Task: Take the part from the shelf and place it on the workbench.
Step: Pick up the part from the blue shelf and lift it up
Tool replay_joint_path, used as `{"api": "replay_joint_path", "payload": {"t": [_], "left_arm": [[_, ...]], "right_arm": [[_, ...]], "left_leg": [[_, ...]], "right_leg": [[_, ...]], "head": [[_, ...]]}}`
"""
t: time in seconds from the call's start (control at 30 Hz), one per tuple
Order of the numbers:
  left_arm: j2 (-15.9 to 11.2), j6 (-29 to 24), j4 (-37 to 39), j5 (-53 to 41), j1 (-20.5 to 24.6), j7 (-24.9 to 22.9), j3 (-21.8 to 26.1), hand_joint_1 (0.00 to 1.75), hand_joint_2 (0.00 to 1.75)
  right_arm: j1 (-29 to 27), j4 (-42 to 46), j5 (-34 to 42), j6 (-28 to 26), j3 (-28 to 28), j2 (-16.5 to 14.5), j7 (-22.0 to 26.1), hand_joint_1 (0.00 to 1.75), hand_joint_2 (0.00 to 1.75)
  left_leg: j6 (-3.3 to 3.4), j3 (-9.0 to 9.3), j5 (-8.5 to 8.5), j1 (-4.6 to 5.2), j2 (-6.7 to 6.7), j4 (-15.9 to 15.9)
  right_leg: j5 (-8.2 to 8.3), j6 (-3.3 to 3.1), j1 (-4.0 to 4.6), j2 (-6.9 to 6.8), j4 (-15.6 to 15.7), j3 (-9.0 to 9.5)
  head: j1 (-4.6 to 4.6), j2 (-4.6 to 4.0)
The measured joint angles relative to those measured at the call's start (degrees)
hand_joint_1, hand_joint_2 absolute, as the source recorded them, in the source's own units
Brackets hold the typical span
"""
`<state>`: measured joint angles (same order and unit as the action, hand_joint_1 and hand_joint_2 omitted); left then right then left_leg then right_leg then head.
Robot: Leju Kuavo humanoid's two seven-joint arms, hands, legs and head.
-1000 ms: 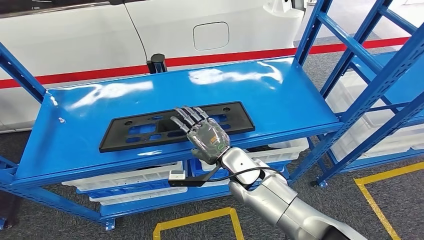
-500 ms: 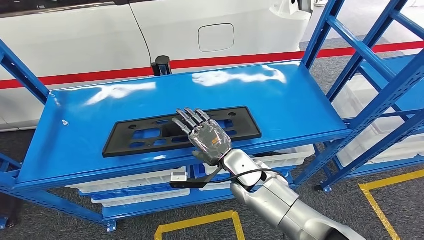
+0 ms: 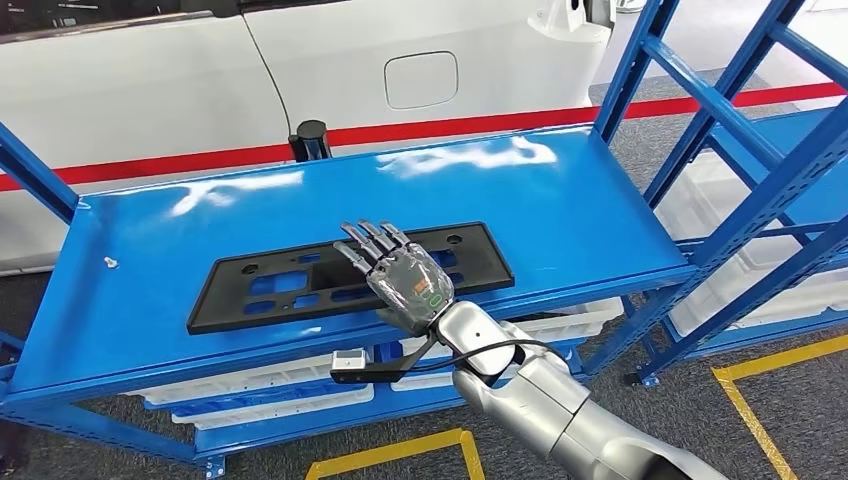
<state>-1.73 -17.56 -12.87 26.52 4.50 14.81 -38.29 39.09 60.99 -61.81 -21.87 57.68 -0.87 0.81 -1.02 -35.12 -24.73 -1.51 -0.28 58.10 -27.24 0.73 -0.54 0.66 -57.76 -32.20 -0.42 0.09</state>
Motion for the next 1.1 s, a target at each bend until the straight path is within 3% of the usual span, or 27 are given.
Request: {"api": "replay_joint_path", "payload": {"t": [0.33,0.57,0.77,0.97,1.03,1.1], "left_arm": [[0.09,-0.06,0.00,0.38,-0.04,0.58,0.01,0.00,0.00],[0.07,-0.06,0.00,0.38,-0.04,0.58,0.01,0.00,0.00],[0.07,-0.10,0.00,0.38,-0.04,0.67,0.01,0.00,0.00],[0.10,-0.31,0.00,0.30,0.04,0.85,0.00,0.00,0.00],[0.11,-0.46,0.00,0.30,0.05,0.84,0.00,0.00,0.00],[0.13,-0.63,0.00,0.30,0.08,0.82,0.00,0.00,0.00]], "right_arm": [[0.15,-1.54,0.15,0.56,0.26,-0.77,0.00,0.00,1.75],[0.15,-2.03,0.15,0.56,0.29,-0.82,0.00,0.00,1.75],[0.25,-2.40,-0.12,1.79,0.31,-0.90,-0.89,0.00,1.75],[1.90,-8.16,-1.77,2.76,0.53,-2.88,-3.54,0.03,1.75],[2.46,-9.91,-2.43,2.07,0.56,-3.50,-3.78,0.26,1.75],[3.01,-11.77,-4.11,1.27,0.66,-4.08,-4.93,0.90,1.75]], "left_leg": [[1.07,0.15,-0.27,0.85,-0.33,-0.21],[1.18,0.18,-0.32,0.90,-0.30,-0.19],[1.17,0.22,-0.31,0.68,-0.28,-0.22],[1.16,0.29,-0.31,0.54,-0.22,-0.24],[1.16,0.30,-0.31,0.53,-0.21,-0.24],[1.15,0.31,-0.31,0.53,-0.21,-0.24]], "right_leg": [[0.07,0.38,-0.26,-0.24,0.94,0.50],[0.13,0.93,-0.31,-0.23,0.97,0.48],[0.13,0.93,-0.12,-0.23,0.94,0.47],[0.12,0.91,-0.01,-0.22,0.93,0.49],[0.11,0.90,0.00,-0.21,0.93,0.49],[0.11,0.90,0.00,-0.21,0.93,0.50]], "head": [[0.03,0.00],[0.01,0.00],[0.00,0.00],[-0.01,0.00],[-0.01,0.00],[-0.01,0.00]]}}
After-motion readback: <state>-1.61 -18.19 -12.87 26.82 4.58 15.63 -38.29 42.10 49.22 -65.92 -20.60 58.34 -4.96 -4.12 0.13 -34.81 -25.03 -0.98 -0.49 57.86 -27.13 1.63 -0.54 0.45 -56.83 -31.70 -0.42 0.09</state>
